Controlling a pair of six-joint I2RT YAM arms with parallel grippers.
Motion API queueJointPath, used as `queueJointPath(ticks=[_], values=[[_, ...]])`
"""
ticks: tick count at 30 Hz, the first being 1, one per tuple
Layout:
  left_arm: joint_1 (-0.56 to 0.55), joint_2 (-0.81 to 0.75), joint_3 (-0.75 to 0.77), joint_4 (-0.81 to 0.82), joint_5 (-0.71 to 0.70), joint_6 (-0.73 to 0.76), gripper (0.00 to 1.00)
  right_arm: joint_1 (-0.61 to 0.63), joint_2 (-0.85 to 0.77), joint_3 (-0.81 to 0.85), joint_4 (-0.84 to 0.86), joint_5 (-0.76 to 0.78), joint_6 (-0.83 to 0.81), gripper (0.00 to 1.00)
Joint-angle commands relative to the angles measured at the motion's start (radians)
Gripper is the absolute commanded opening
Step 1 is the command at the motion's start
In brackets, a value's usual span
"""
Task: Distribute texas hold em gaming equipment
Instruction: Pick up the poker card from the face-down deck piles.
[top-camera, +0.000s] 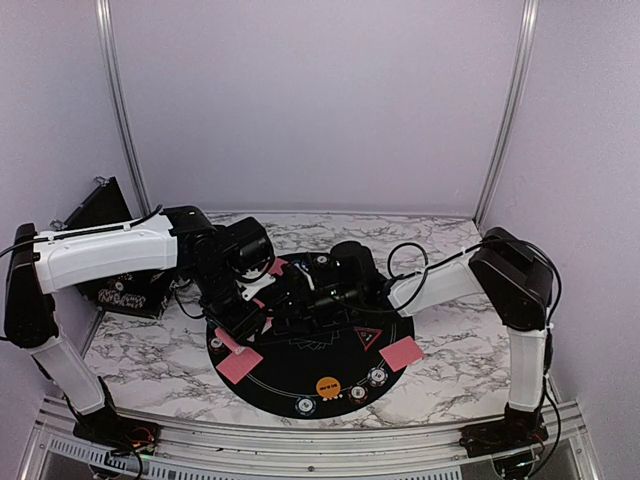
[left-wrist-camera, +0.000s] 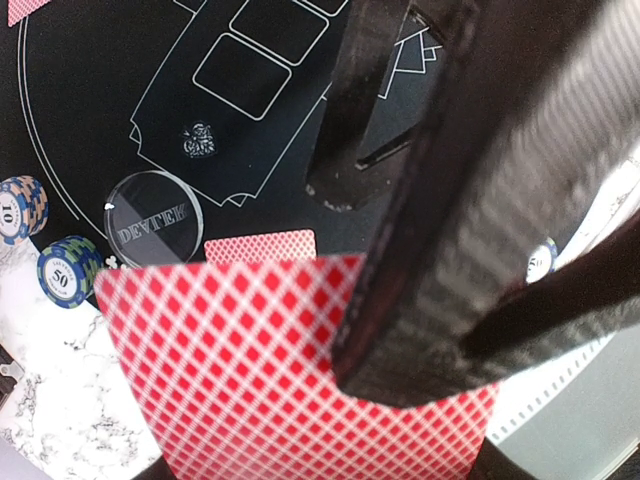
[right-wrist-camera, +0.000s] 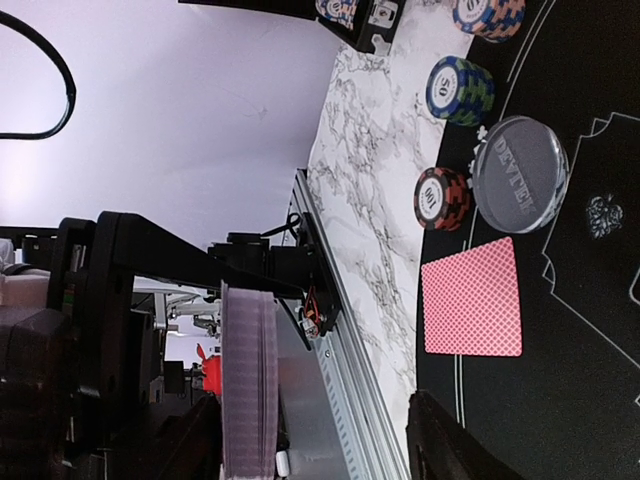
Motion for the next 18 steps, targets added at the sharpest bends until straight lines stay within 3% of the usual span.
queueJointPath(ticks=[1,18], values=[[-0.002,-0.009,0.024,-0.006,0.005,0.016,0.58,-0.012,-0.037,-0.008,-0.016,0.018,-0.010,0.61],[-0.002,-0.011,0.020,-0.007,0.005,0.016,0.58,-0.025,-0.106,-0.036,-0.017,0.022,-0.007,0.59]])
